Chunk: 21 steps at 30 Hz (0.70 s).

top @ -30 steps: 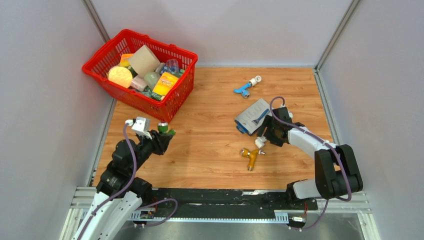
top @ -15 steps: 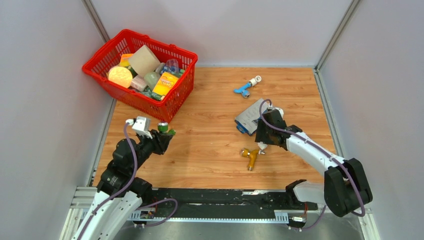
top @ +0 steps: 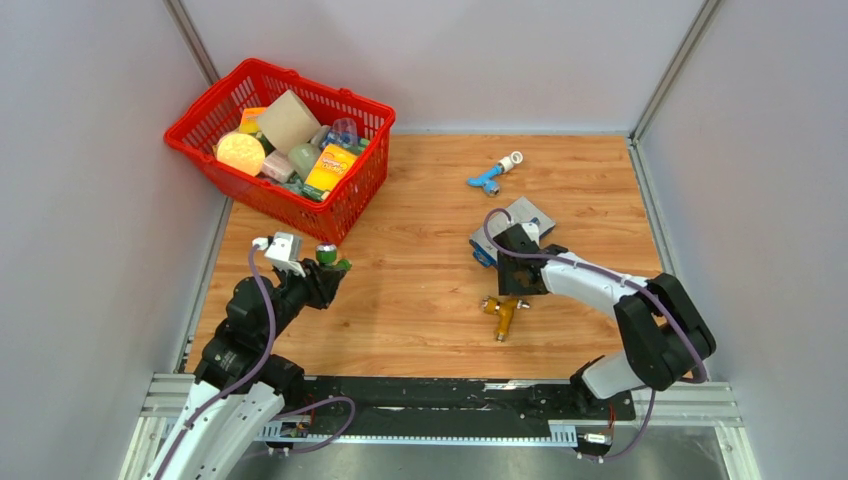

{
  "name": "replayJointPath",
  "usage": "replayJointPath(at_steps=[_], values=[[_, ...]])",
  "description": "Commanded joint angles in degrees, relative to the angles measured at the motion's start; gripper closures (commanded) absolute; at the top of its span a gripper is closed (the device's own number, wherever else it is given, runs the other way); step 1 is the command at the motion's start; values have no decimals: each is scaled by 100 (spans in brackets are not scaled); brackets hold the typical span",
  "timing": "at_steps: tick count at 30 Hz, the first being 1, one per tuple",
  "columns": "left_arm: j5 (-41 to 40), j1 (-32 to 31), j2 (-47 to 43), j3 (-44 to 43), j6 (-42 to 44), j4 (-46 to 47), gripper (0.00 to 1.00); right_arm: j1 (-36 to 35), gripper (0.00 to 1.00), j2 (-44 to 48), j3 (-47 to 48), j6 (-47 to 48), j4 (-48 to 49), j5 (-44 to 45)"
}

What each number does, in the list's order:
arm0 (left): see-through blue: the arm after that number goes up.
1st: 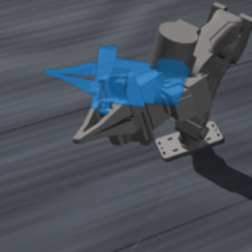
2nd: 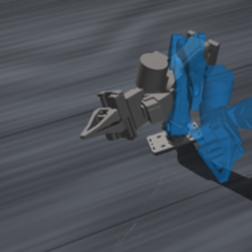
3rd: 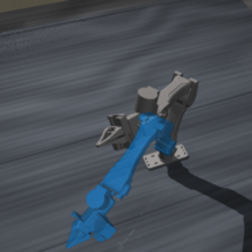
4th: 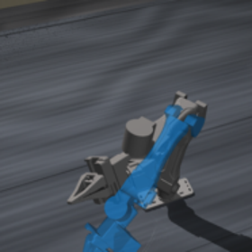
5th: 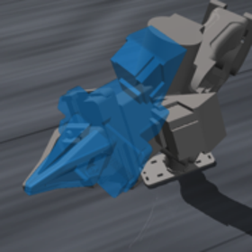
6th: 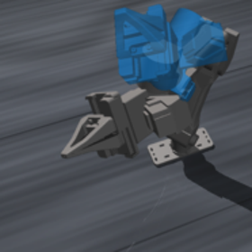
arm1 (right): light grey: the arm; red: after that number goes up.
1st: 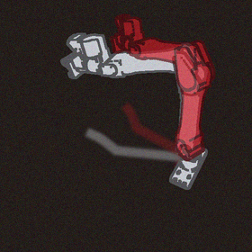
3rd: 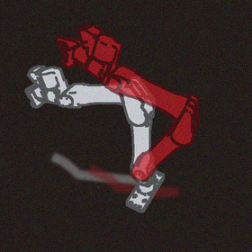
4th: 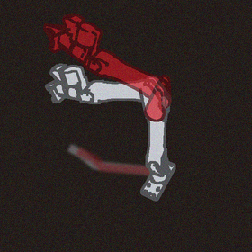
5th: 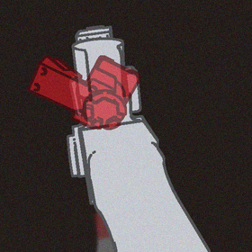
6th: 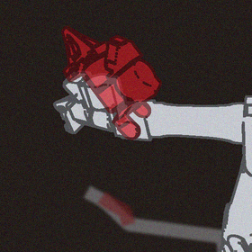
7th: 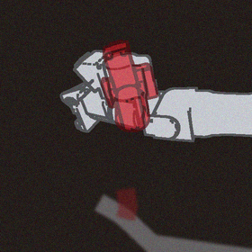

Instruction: Install the water faucets

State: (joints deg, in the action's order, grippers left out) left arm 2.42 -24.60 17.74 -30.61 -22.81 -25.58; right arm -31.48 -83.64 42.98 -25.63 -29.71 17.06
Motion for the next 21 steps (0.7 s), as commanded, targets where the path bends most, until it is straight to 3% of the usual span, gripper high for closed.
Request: replayJointPath(at_steps=[1, 9, 13, 18, 21], values=[[-66, 34, -7, -200, 66, 168, 100, -51, 44, -223, 167, 14, 80, 289], [-57, 34, -7, -200, 57, 159, 100, -51, 75, -162, 175, -91, 378, -167], [-57, 43, -16, -200, 75, 168, 100, -59, 83, 145, 176, -451, 878, -992], [-57, 52, -16, -208, 75, 176, 100, -165, 90, 681, -96, -1355, 2388, -2424], [-57, 61, -7, -191, 75, 211, 100, -253, 93, 901, -561, -2128, 3854, -3066]])
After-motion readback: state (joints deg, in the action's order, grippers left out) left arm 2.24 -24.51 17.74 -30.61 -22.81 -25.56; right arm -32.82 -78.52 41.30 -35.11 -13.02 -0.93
